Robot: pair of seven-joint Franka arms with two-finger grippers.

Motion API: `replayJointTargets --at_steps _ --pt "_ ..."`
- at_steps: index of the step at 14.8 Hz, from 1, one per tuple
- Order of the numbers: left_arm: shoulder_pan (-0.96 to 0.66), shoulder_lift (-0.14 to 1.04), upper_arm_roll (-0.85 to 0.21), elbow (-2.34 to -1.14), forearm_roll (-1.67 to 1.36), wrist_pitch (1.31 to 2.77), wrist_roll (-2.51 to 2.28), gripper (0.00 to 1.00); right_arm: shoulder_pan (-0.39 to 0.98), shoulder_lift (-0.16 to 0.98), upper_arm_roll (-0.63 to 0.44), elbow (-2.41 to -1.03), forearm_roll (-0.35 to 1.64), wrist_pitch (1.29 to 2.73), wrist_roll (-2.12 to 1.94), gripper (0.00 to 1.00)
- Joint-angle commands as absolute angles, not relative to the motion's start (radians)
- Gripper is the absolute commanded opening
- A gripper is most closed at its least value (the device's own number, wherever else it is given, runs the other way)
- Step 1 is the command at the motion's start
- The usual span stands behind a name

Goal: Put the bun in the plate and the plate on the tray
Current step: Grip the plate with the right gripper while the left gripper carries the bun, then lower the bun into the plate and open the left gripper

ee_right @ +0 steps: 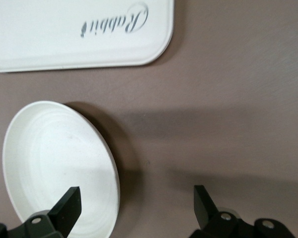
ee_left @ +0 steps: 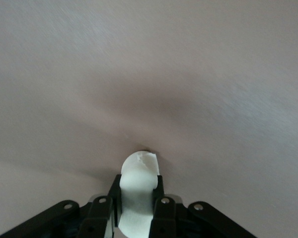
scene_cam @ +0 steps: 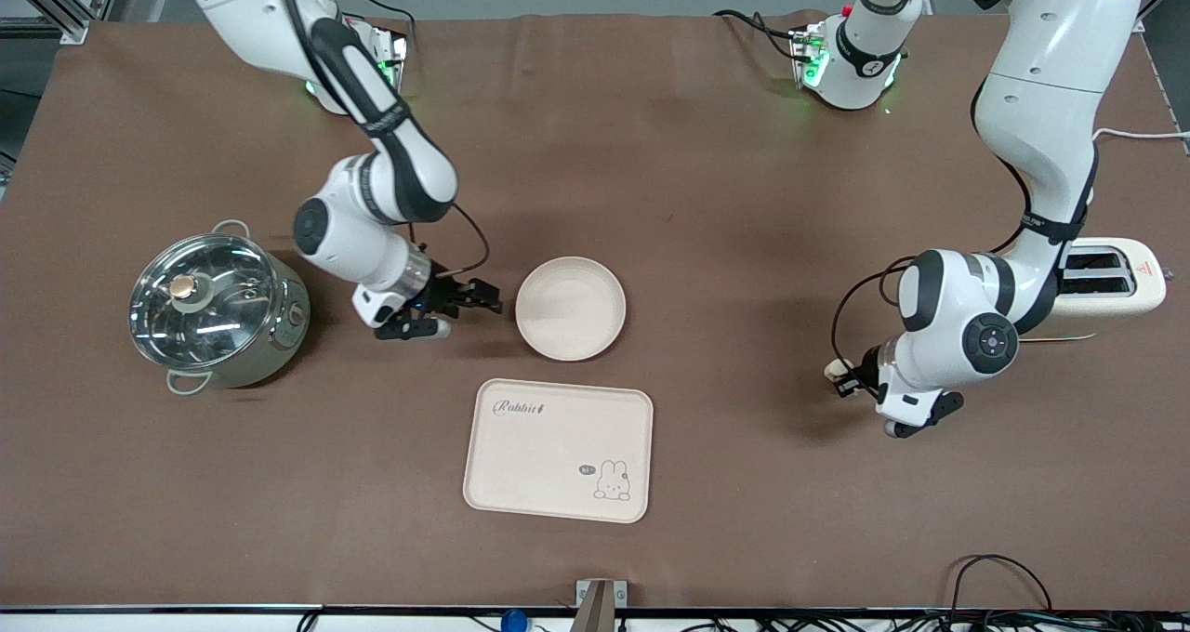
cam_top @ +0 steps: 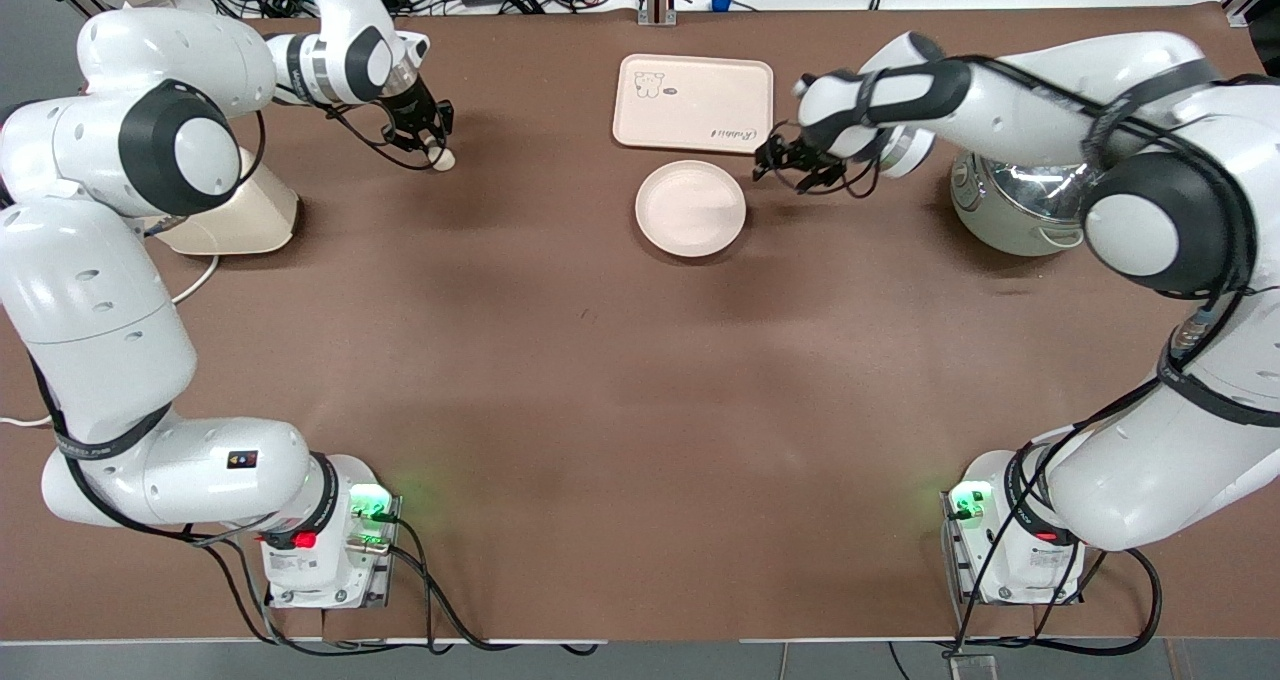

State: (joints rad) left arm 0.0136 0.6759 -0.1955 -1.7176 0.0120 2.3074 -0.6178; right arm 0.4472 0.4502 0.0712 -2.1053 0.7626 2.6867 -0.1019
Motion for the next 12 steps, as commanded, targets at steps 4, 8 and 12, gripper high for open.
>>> replayJointTargets --at_steps 4,8,12 --pt "-0.067 0.606 -0.354 -1.680 0.028 2.212 -0.966 0.27 0.540 0.495 0.061 -2.097 0.876 2.761 -0.107 0.95" --pt "-0.193 0.646 -0.423 -1.599 0.029 2.214 -1.208 0.27 0.543 0.500 0.061 -2.095 0.876 2.763 -0.107 0.76" --pt "-0.348 0.742 -0.413 -1.488 0.026 2.249 -1.370 0.28 0.548 0.515 0.061 -2.086 0.876 2.769 -0.109 0.53"
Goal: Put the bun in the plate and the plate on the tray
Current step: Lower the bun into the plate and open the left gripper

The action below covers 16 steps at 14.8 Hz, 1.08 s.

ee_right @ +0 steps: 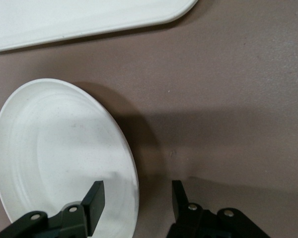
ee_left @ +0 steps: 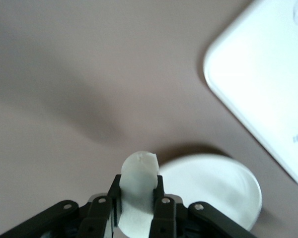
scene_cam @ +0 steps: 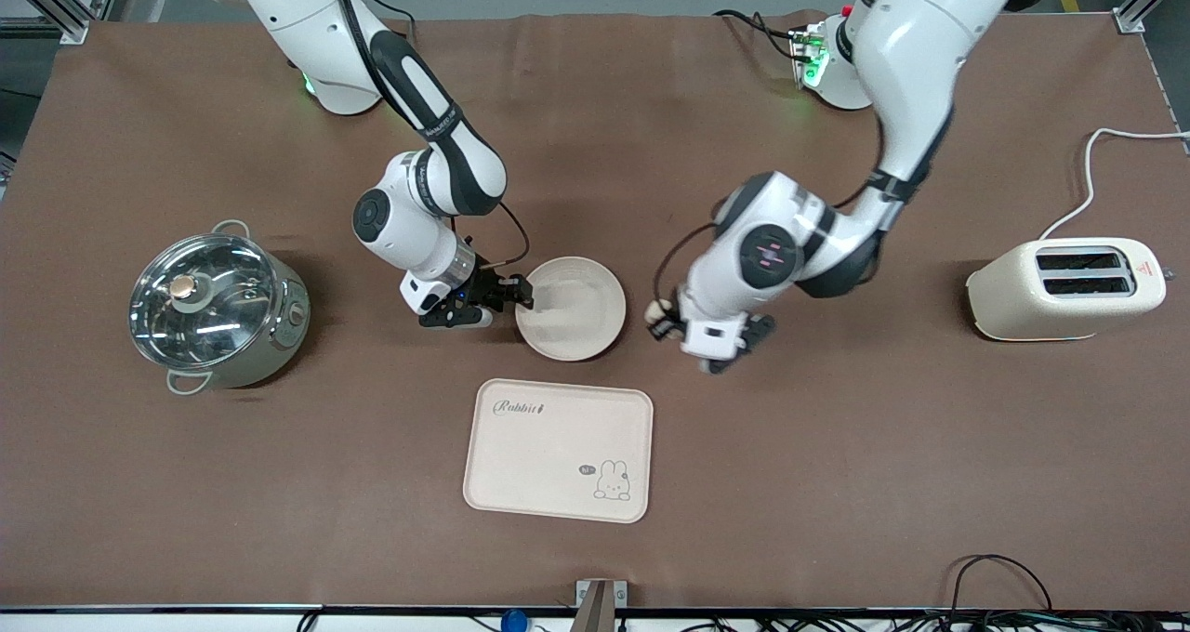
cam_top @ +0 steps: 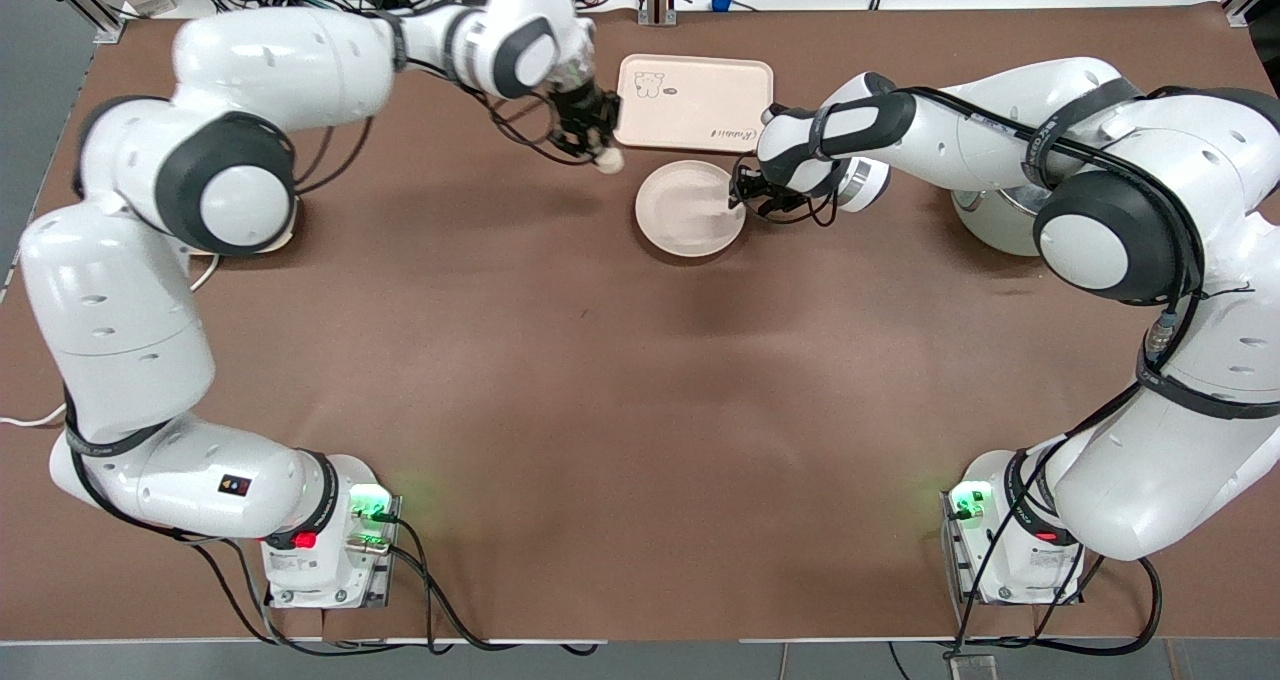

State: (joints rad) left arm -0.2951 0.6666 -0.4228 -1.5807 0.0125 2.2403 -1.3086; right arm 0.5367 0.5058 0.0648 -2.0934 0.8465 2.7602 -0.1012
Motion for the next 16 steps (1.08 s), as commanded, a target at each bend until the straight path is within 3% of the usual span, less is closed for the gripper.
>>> replayJointTargets --at_steps 1,6,8,10,13,16 --pt "-0.373 0.756 -0.413 -1.477 0.026 2.272 -1.388 0.28 0.548 0.521 0.061 -2.085 0.876 2.778 -0.109 0.48" --pt "-0.434 0.847 -0.410 -1.476 0.028 2.453 -1.420 0.30 0.549 0.523 0.061 -2.085 0.876 2.781 -0.117 0.07" --pt "-0.434 0.864 -0.408 -1.474 0.028 2.474 -1.420 0.38 0.549 0.523 0.061 -2.085 0.876 2.783 -0.118 0.00" --pt "-0.434 0.848 -0.394 -1.474 0.031 2.474 -1.419 1.00 0.549 0.523 0.061 -2.085 0.876 2.783 -0.118 0.00" --pt "-0.416 0.789 -0.394 -1.462 0.031 2.450 -1.419 1.00 0.548 0.523 0.061 -2.085 0.876 2.783 -0.118 0.00" --pt "-0.399 0.736 -0.393 -1.427 0.038 2.334 -1.416 1.00 0.535 0.512 0.060 -2.082 0.876 2.770 -0.123 0.00"
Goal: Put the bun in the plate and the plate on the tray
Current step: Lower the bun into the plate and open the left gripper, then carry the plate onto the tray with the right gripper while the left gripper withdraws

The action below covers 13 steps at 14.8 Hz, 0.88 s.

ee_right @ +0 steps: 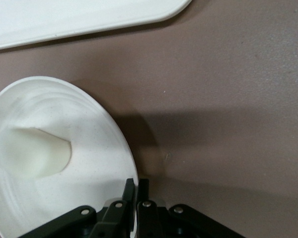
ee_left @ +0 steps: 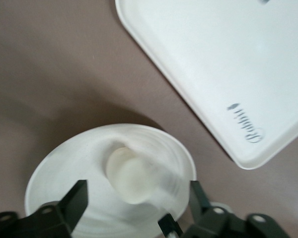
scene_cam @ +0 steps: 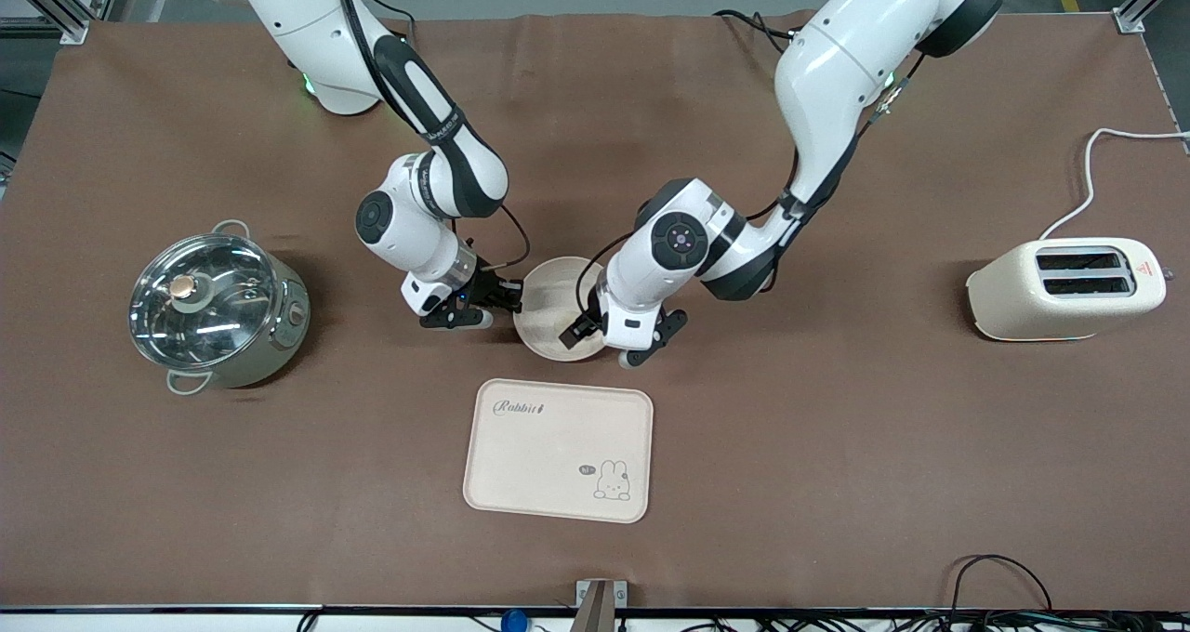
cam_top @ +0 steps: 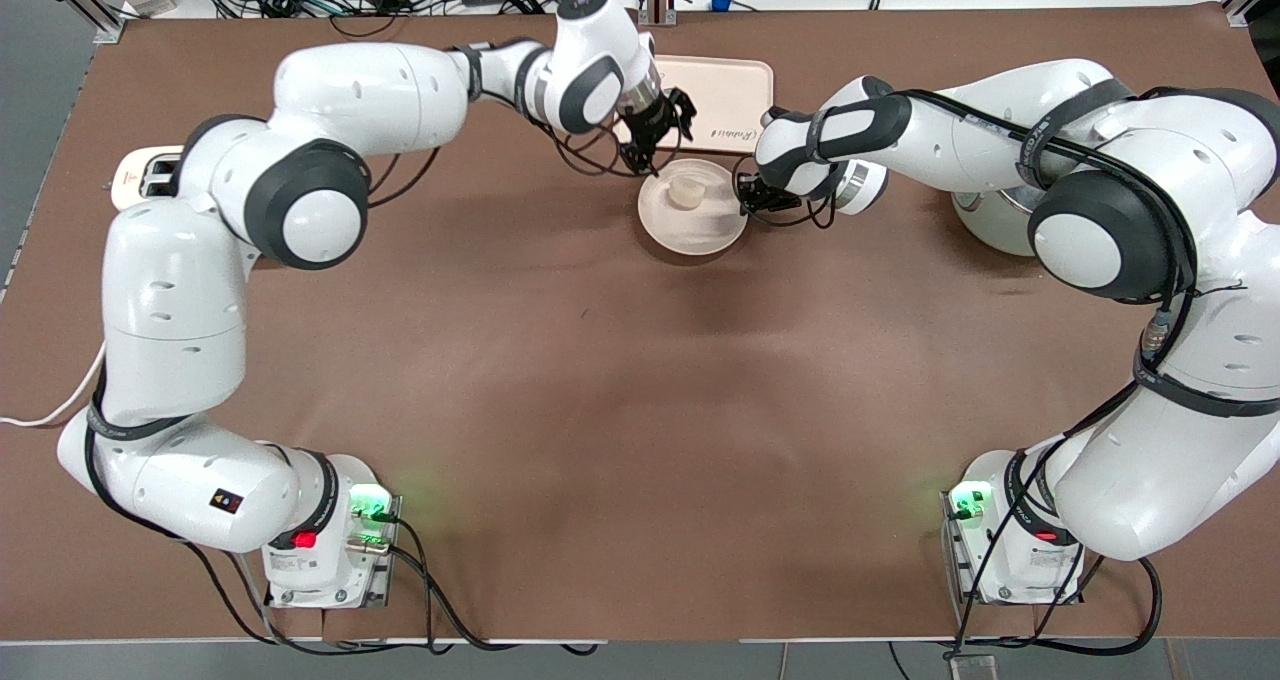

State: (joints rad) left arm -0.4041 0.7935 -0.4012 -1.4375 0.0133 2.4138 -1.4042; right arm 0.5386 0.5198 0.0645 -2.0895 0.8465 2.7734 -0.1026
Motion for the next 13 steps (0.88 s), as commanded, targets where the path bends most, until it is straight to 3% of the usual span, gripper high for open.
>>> replayJointTargets --at_steps 1,3,7,13 --pt "-0.396 0.709 -0.387 -1.411 0.057 2.283 -1.416 1.00 0.532 0.494 0.058 -2.079 0.876 2.758 -0.120 0.00" --pt "-0.371 0.619 -0.358 -1.405 0.099 2.188 -1.404 1.00 0.525 0.443 0.055 -2.047 0.877 2.696 -0.095 0.00" --pt "-0.235 0.458 -0.354 -1.407 0.133 1.950 -1.145 1.00 0.512 0.454 0.029 -1.889 0.838 2.567 -0.028 0.00" --pt "0.009 0.243 -0.354 -1.408 0.135 1.709 -0.682 1.00 0.494 0.768 -0.109 -1.332 0.508 2.191 0.112 0.00"
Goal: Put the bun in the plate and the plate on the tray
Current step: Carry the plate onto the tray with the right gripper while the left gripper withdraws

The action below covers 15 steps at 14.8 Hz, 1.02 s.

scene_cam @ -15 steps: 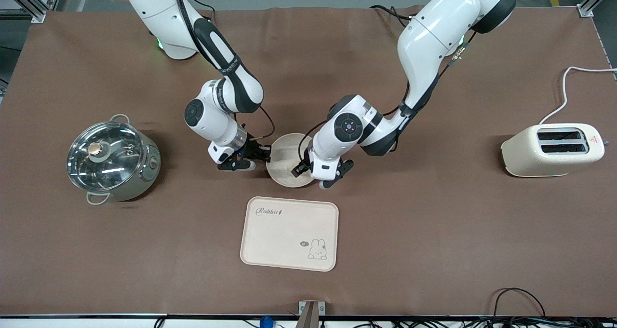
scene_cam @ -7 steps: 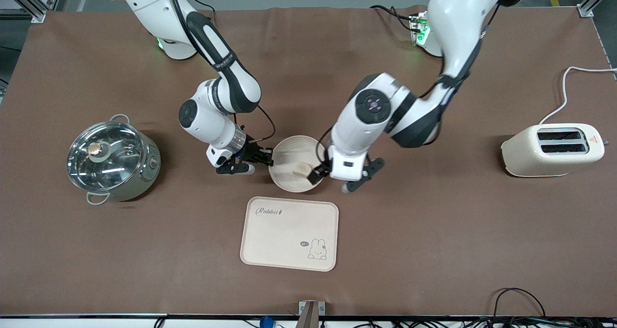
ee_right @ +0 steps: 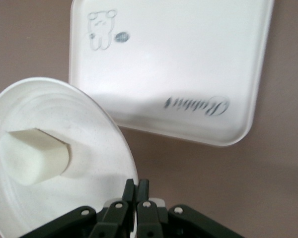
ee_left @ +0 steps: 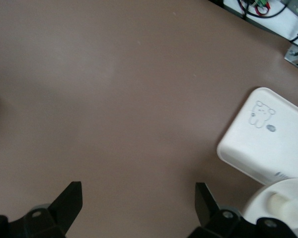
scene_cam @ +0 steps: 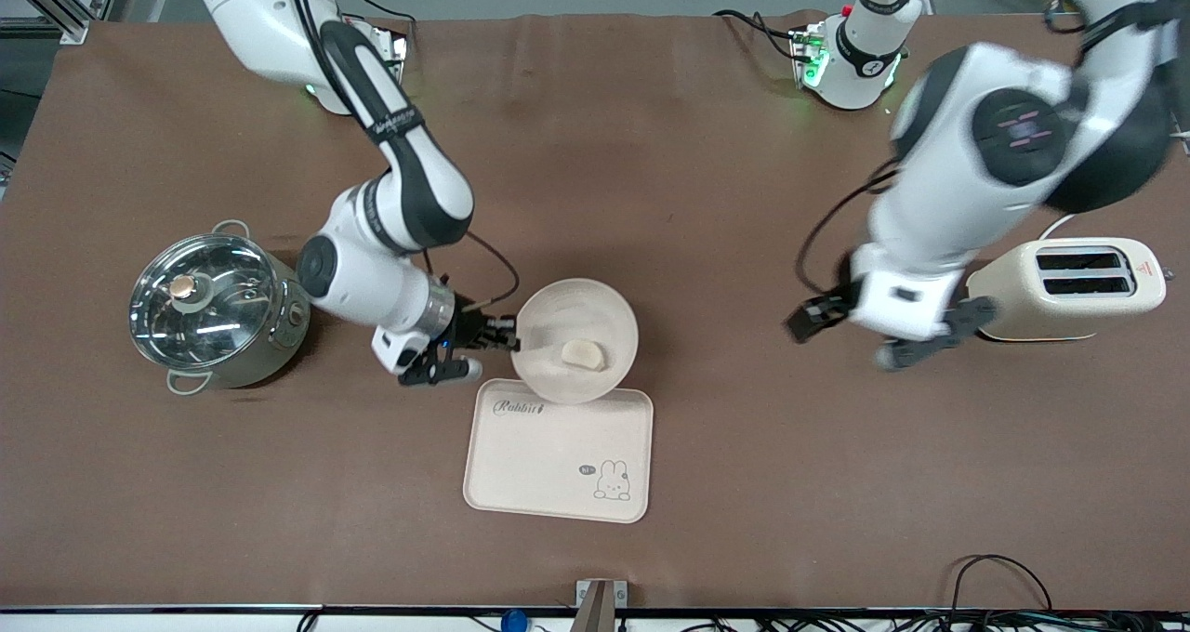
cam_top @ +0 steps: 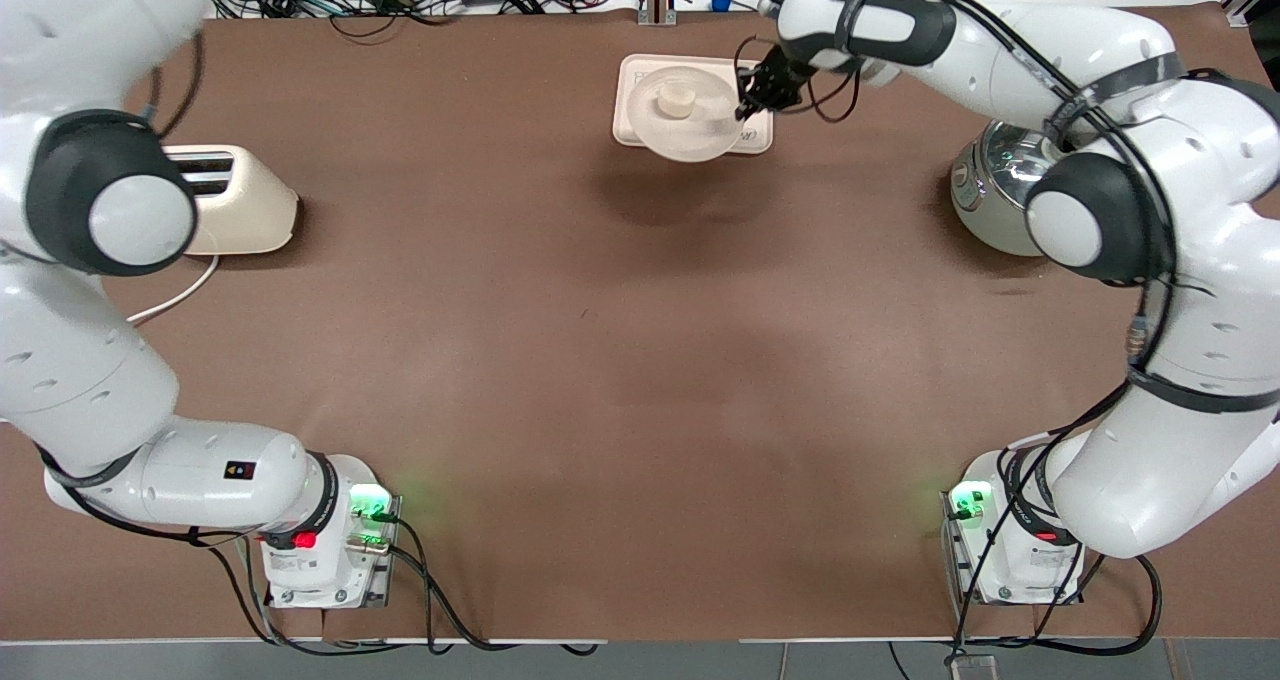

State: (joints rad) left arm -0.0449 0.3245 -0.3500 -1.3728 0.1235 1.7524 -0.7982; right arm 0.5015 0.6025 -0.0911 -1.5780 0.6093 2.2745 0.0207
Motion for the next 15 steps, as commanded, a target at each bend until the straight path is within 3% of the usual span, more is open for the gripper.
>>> replayJointTargets --at_steps 1,5,8,12,15 --pt "0.044 0.214 -0.356 -1.407 0.133 1.683 -0.596 1.00 0.480 0.825 -0.109 -1.256 0.482 2.189 0.147 0.00" --pt "0.133 0.111 -0.354 -1.408 0.123 1.557 -0.350 1.00 0.440 1.018 -0.110 -1.033 0.480 2.189 0.175 0.00" --pt "0.106 0.020 -0.269 -1.449 0.104 1.503 -0.180 1.00 0.422 1.049 -0.110 -1.015 0.480 2.198 0.178 0.00" --pt "0.045 -0.135 -0.183 -1.629 0.003 1.500 -0.123 1.00 0.414 1.065 -0.109 -1.015 0.480 2.209 0.181 0.00" --pt "0.028 -0.140 -0.173 -1.632 0.000 1.490 -0.114 1.00 0.414 1.074 -0.107 -1.015 0.480 2.226 0.183 0.00"
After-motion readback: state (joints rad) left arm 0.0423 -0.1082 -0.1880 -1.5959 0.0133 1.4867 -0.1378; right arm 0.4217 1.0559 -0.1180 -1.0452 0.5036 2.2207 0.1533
